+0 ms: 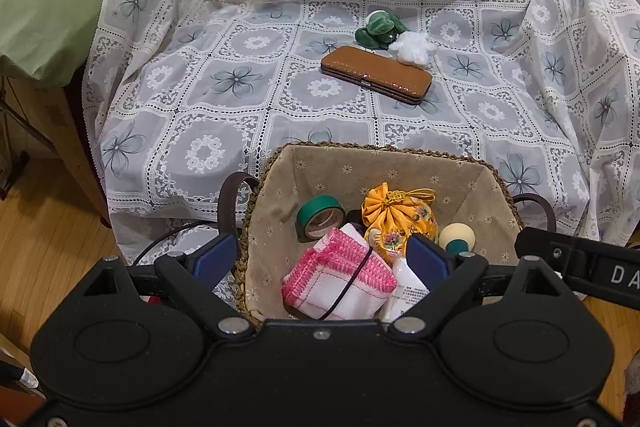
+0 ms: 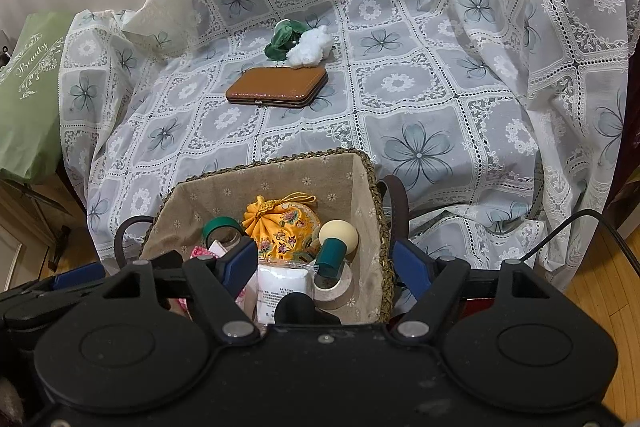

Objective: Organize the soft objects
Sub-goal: 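Withdraw both open tools from the basket toward the green and white plush toys, then grasp the white fluffy plush with the right tool while the left tool grasps the green plush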

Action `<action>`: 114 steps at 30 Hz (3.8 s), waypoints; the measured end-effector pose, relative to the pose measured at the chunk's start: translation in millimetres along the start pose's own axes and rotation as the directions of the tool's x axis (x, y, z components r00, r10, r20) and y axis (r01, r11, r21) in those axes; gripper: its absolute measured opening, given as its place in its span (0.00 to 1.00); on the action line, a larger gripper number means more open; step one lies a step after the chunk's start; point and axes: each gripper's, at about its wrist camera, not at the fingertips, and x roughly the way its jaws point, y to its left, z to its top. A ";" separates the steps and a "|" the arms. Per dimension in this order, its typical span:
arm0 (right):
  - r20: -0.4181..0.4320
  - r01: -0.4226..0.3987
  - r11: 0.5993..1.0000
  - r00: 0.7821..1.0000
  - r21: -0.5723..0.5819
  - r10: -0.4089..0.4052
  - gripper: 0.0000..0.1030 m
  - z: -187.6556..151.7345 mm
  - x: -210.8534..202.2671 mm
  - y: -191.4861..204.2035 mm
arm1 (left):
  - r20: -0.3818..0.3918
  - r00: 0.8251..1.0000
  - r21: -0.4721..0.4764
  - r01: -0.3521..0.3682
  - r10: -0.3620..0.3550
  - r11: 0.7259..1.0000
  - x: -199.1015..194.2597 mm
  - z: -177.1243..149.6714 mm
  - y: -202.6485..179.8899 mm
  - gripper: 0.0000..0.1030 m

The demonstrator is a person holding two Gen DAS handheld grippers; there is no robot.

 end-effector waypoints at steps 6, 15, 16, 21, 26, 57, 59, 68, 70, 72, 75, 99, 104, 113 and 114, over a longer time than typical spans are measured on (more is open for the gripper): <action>-0.002 0.000 1.000 1.000 0.000 0.000 0.73 -0.1 0.3 0.5 | -0.004 1.000 0.004 -0.002 0.002 1.000 0.7 0.2 -1.1 0.86; -0.002 0.000 1.000 1.000 -0.001 0.000 0.73 -0.1 0.2 0.5 | -0.006 1.000 0.006 0.000 0.000 1.000 1.0 0.1 -2.1 0.86; -0.002 0.000 1.000 1.000 -0.001 0.000 0.73 0.0 0.3 0.5 | -0.005 1.000 0.006 0.000 0.000 1.000 0.9 0.0 -2.0 0.86; 0.001 -0.001 1.000 1.000 -0.009 0.001 0.74 0.3 1.0 1.1 | 0.003 1.000 0.008 0.000 0.000 1.000 0.2 0.6 -1.5 0.86; 0.018 -0.001 1.000 1.000 -0.029 0.001 0.78 0.9 -0.6 2.8 | 0.018 1.000 0.024 -0.004 0.004 1.000 -0.2 0.9 -3.8 0.88; 0.285 0.164 0.981 0.950 -0.106 -0.128 1.00 84.4 39.0 30.9 | 0.097 0.994 0.114 -0.053 0.042 0.992 58.3 88.9 -4.0 0.97; 0.277 0.183 0.978 0.949 -0.099 -0.149 1.00 92.5 51.8 32.3 | 0.094 0.995 0.112 -0.053 0.042 0.992 68.8 96.3 -3.1 0.97; 0.201 0.177 0.974 0.969 -0.144 -0.146 0.99 128.3 114.6 36.3 | 0.052 0.998 0.070 -0.038 0.035 0.997 122.8 128.9 9.2 0.96; 0.206 0.181 0.972 0.967 -0.152 -0.148 0.98 137.6 126.0 37.1 | 0.040 0.999 0.058 -0.033 0.031 0.998 132.8 134.9 12.2 0.96; 0.216 0.190 0.967 0.965 -0.172 -0.151 0.97 147.1 137.8 40.3 | 0.033 0.999 0.049 -0.031 0.029 0.998 140.9 139.6 14.7 0.96; 0.220 0.195 0.961 0.964 -0.195 -0.151 0.89 160.6 154.6 43.9 | 0.033 0.999 0.048 -0.037 0.036 0.998 152.1 146.9 18.8 0.96; 0.073 0.144 0.950 0.989 -0.277 -0.128 0.62 234.9 308.6 66.7 | 0.011 1.000 0.031 -0.010 0.010 0.999 203.4 182.9 37.6 0.96; 0.087 0.097 0.955 0.993 -0.281 -0.075 0.55 232.3 306.5 50.8 | 0.016 1.000 0.039 -0.004 0.003 0.999 207.6 195.2 29.7 0.96; 0.163 0.138 0.981 0.980 -0.134 -0.116 0.56 224.5 291.2 -9.8 | 0.041 0.998 0.032 0.048 -0.050 0.998 216.8 230.0 4.3 0.96; 0.177 0.141 0.983 0.977 -0.120 -0.118 0.55 221.6 290.3 -16.0 | 0.043 0.997 0.029 0.060 -0.061 0.998 218.2 234.1 0.9 0.96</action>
